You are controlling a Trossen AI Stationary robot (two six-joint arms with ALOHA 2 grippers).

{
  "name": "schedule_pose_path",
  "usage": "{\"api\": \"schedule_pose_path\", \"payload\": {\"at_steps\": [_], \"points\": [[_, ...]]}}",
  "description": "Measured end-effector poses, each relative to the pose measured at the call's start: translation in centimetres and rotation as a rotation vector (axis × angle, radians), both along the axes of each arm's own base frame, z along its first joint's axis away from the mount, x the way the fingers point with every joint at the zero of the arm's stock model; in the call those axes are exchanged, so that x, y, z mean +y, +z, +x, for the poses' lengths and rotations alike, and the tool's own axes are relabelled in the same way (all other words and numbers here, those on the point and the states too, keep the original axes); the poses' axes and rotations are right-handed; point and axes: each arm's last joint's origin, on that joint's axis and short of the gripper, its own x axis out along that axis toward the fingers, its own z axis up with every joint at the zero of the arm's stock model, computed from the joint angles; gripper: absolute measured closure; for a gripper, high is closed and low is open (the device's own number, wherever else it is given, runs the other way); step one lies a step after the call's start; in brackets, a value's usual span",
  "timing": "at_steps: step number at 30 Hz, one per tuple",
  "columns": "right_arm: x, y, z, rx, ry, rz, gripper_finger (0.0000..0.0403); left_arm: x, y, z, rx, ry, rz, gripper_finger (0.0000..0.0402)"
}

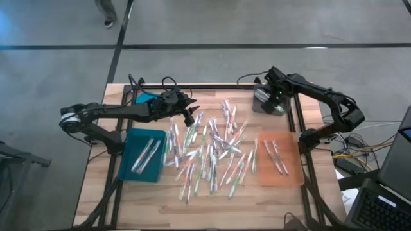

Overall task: Pick & Place Toothbrushes
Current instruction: Adjust the black bin

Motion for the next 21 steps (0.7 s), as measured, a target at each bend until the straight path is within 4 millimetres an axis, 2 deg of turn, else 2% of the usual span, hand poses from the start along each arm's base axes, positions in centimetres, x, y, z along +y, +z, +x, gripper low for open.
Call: {"api": "schedule_pose_path", "payload": {"at_steps": [5, 11, 21], "points": [[0.7, 0.6, -0.6, 0.090, -0.019, 0.061, 0.0394, 0.0, 0.0, 0.0, 0.000, 0.000, 0.000, 0.0252], [1.5, 0.3, -0.4, 0.131, 0.016, 0.105, 0.0394, 0.0, 0.0, 0.0, 0.000, 0.000, 0.000, 0.0252], [2.5, -0.7, -0.5, 0.158, -0.046, 0.146, 0.0394, 0.0, 0.0, 0.0, 0.000, 0.000, 0.000, 0.0252]]}}
